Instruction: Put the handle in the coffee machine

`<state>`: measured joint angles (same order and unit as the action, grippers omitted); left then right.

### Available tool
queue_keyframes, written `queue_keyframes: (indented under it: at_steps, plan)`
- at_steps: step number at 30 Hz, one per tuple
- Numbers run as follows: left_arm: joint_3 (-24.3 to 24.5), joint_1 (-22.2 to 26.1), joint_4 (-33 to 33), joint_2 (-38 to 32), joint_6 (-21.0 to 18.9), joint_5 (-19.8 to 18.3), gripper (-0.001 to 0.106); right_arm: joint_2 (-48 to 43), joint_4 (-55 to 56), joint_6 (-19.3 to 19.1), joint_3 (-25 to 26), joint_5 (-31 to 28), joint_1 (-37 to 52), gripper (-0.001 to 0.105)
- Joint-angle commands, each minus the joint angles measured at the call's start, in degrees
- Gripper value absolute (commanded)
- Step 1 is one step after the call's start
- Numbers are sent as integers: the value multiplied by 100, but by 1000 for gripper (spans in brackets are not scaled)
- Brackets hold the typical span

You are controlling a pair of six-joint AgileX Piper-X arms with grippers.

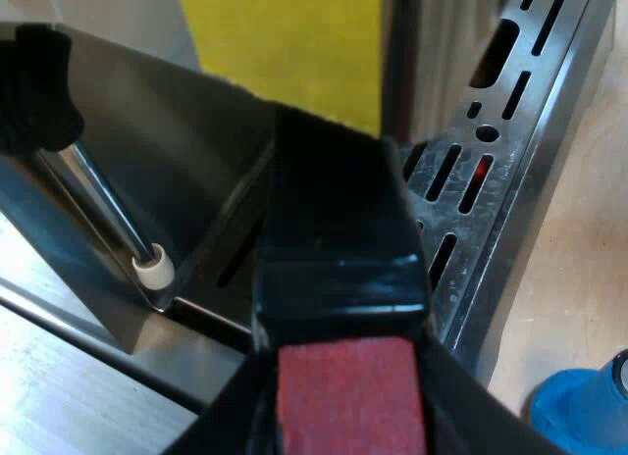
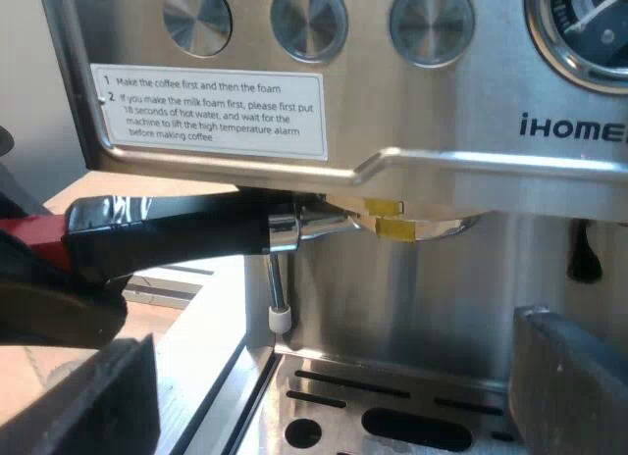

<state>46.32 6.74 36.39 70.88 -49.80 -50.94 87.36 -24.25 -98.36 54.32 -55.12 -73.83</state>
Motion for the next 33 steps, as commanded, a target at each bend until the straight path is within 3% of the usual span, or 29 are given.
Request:
queue_keyframes:
  at_steps: [1,19,23,33]
  plan:
    - [225,-16,-372,-202,-138,-849,0,-6,-26,-49,13,-9,-15,74]
    - [225,-16,-372,-202,-138,-849,0,25,54,-45,13,105,-15,74]
    - [225,-16,-372,-202,-138,-833,0,274,114,-39,13,390,31,74]
    - [225,-16,-372,-202,-138,-799,0,1019,-171,-39,13,118,113,71]
